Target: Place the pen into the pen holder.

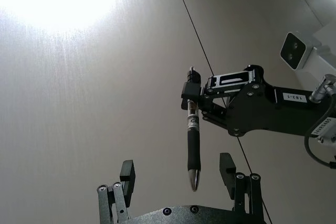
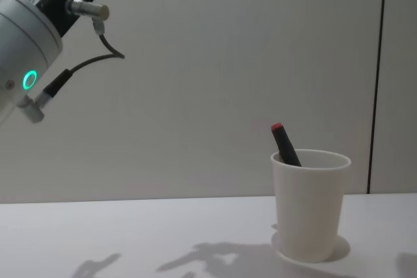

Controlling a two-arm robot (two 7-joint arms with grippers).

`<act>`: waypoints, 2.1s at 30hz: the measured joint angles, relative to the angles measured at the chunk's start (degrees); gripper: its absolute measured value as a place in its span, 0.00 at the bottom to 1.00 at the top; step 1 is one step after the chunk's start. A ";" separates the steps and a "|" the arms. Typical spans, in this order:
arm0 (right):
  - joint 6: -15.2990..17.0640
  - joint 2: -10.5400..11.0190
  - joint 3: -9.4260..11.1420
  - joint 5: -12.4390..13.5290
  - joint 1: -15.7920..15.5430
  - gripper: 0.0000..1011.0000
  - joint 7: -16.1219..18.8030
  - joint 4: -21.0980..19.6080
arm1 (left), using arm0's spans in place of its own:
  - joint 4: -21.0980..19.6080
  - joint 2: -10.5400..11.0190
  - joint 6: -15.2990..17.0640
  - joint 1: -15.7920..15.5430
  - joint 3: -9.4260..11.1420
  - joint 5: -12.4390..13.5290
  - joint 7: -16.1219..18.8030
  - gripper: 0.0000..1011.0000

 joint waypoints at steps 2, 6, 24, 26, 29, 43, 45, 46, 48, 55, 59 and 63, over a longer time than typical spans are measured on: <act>-0.65 0.75 0.49 -0.33 -0.04 0.12 -0.66 -0.66 | 0.00 0.00 0.00 0.00 0.00 0.00 0.00 0.99; -1.66 1.99 1.29 -0.94 -0.44 0.12 -1.84 -1.81 | 0.00 0.00 0.00 0.00 0.00 0.00 0.00 0.99; -6.35 10.89 5.31 -4.36 -7.07 0.12 -8.87 -7.80 | -1.14 0.77 0.38 0.45 -1.51 3.36 3.68 0.99; -7.12 12.34 5.81 -4.79 -8.56 0.12 -9.94 -8.47 | -1.40 0.95 0.48 0.52 -1.86 4.03 4.48 0.99; -7.96 13.61 6.27 -5.24 -10.00 0.12 -10.94 -8.93 | -1.88 1.30 0.74 0.66 -2.54 5.57 6.20 0.99; -12.21 18.62 7.10 -11.47 -17.35 0.12 -15.19 -6.36 | -3.54 2.70 1.51 1.01 -5.22 10.19 11.27 0.99; -12.54 18.64 6.83 -12.59 -17.68 0.12 -15.27 -5.52 | -3.68 2.80 1.56 1.03 -5.45 10.56 11.65 0.99; -12.66 18.63 6.70 -13.05 -17.80 0.12 -15.28 -5.11 | -3.72 2.83 1.58 1.03 -5.52 10.70 11.77 0.99; -12.95 18.47 6.36 -13.99 -17.96 0.12 -15.23 -4.33 | -3.84 2.92 1.61 1.05 -5.69 11.01 12.11 0.99; -13.89 17.49 5.37 -15.89 -17.82 0.12 -14.03 -2.69 | -4.07 3.12 1.72 1.09 -6.08 11.64 12.82 0.99; -14.19 16.60 4.74 -16.78 -17.20 0.12 -13.20 -2.24 | -4.15 3.21 1.76 1.12 -6.24 11.88 13.15 0.99; -14.24 16.02 4.30 -17.58 -16.75 0.12 -12.74 -1.85 | -4.20 3.25 1.78 1.13 -6.31 12.02 13.27 0.99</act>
